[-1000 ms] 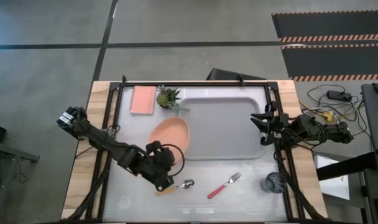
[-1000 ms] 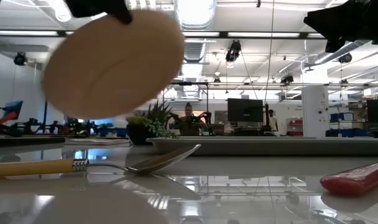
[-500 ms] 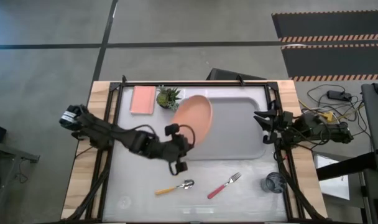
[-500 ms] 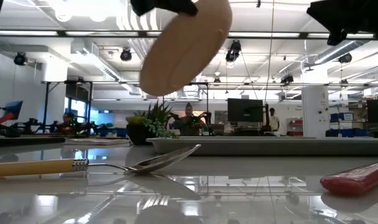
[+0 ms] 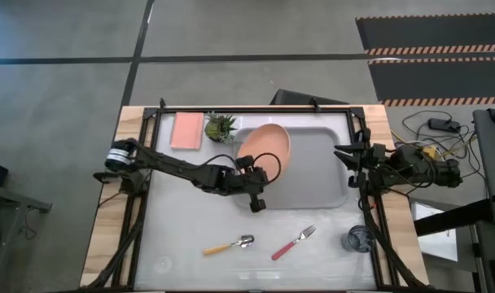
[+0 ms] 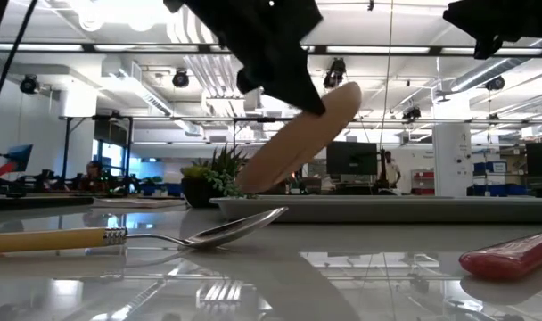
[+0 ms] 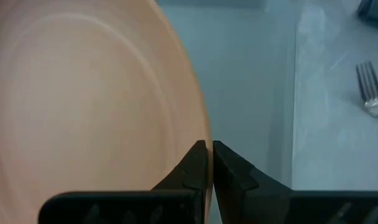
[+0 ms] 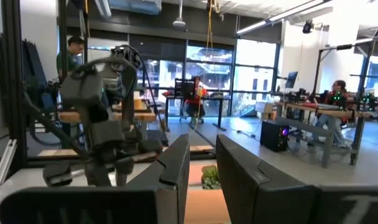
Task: Pick and place plate/cup/fork/spoon on tray
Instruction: Put the plate on the gray tray
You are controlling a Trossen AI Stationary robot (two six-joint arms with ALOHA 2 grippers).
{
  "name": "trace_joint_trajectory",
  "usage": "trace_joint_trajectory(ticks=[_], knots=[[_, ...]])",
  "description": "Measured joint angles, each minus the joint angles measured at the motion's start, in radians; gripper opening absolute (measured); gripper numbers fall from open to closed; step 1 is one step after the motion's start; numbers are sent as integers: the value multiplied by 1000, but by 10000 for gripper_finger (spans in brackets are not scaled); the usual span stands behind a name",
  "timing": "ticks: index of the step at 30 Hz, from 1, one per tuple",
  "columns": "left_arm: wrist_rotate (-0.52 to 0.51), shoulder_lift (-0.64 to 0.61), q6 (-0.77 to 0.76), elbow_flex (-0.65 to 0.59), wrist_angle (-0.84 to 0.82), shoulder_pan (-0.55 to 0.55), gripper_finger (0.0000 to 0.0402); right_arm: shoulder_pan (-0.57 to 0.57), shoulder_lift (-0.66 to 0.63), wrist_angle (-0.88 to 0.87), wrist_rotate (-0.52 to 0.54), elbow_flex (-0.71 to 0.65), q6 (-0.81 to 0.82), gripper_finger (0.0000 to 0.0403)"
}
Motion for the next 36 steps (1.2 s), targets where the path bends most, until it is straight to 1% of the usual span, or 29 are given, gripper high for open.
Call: trace_joint_trajectory(ticks=[4,14,21,30,36], knots=[[5,22,0,0,19,5,0,0,0,-42,-1,25,16,68],[4,30,-1,-20,21,9,0,0,0,-42,-4,29,26,68],[2,30,0,-91,160,9,0,0,0,-41,-4,32,26,68],[1,30,3,-147,234,10,0,0,0,-41,-4,32,26,68],[2,30,2,-158,242,10,0,0,0,-41,-3,31,26,68]])
